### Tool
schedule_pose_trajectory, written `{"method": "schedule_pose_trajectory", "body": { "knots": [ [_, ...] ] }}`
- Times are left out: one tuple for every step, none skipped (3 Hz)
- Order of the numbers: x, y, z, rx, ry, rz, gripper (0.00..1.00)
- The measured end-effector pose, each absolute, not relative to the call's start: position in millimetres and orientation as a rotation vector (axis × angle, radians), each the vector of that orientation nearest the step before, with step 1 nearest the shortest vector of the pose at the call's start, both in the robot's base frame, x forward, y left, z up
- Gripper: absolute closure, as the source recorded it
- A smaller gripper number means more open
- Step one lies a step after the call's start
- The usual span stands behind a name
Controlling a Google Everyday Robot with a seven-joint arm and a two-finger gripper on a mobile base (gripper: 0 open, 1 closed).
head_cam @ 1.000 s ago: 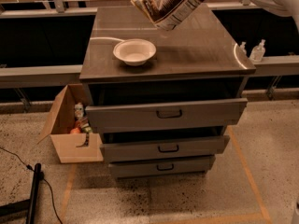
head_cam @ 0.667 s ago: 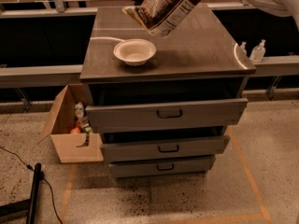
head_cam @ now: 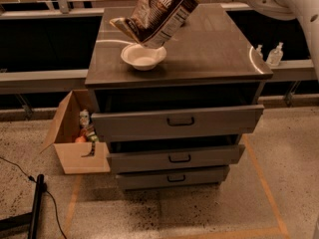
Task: Place brown chip bag into paper bowl
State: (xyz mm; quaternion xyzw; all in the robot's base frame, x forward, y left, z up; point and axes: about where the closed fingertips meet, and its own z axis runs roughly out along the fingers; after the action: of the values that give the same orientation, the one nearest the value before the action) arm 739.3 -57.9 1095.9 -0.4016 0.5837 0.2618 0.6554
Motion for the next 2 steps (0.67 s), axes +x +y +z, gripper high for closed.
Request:
{"method": "schedule_pose_trajectory", "body": {
  "knots": [
    [734.9,-40.1,1097.6,-0.927,1.301,0.641,1.0],
    [731.3,-28.3,1093.6,-0.933,1.302,0.676,1.0]
  ]
}}
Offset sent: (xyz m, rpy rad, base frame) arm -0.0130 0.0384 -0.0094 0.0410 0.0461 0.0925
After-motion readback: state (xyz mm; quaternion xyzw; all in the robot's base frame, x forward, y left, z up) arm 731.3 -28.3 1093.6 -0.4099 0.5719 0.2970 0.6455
